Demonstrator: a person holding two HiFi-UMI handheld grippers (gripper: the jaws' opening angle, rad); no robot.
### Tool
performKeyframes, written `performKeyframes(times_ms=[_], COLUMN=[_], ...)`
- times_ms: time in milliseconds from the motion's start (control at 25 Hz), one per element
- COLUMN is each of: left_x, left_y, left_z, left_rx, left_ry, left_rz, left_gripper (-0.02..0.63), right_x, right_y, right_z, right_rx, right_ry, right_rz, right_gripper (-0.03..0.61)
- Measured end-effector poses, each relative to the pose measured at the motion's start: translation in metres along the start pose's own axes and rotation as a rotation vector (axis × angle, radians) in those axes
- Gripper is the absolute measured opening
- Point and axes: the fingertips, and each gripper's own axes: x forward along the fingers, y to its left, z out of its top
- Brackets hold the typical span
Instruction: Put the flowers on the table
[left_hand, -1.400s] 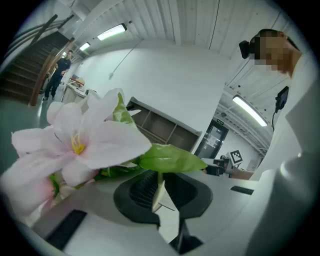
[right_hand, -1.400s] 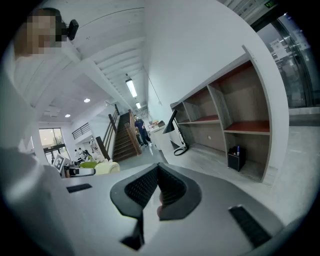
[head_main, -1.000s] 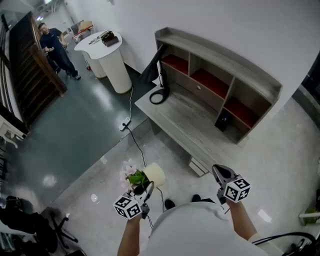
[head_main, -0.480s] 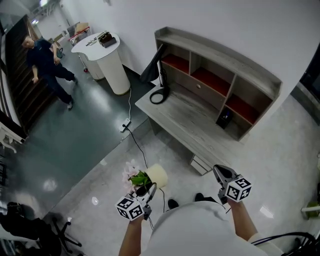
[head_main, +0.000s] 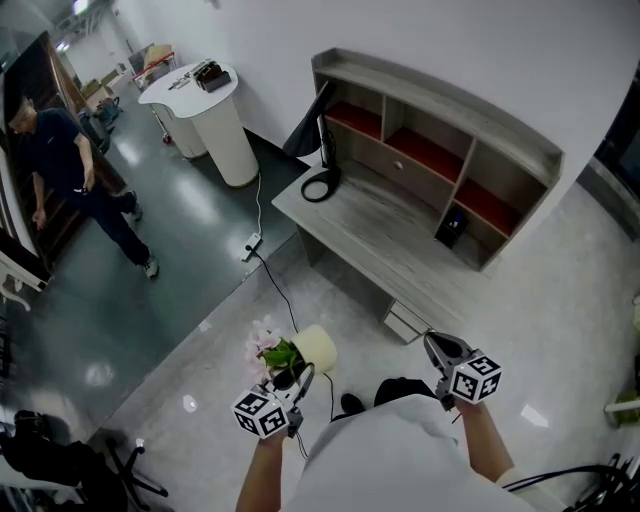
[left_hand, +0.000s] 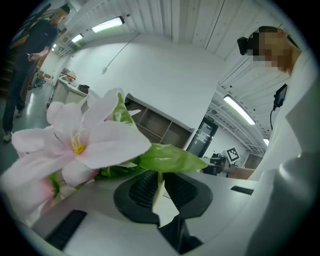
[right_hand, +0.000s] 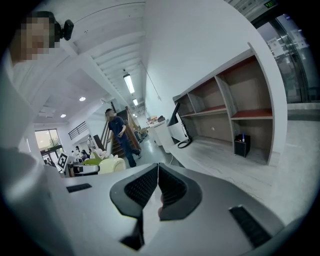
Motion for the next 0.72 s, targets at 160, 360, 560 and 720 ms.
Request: performKeyframes(times_ms=[160,360,560,720], left_x=[-0.003,0.001,0.009,0.019], left_y=[0.005,0.012,0.022,0.034], left_z=[-0.002,-0.001,0.01,0.021], left_rx=[-0.006,-0.018,-0.013,-0.014], left_ry=[-0.002,-0.007,-0.014,-0.019], left_rz=[0.002,0.013,0.032,0.058], left_gripper=[0.054,0.054,0.054,0.054], right_x=[0.001,0.013,0.038,0.064], right_y=[0.003,0.0,-0.003,-0.011], right_z=[-0.003,0.001,0.012,0.025], right_rx=[0.002,0.002,0.007,0.007], right_ry=[0.005,0.009,0.017,0.023], right_rz=[-0.001,0.008,0.039,0.067], right_gripper=[0.018,0.018,0.018,0.018])
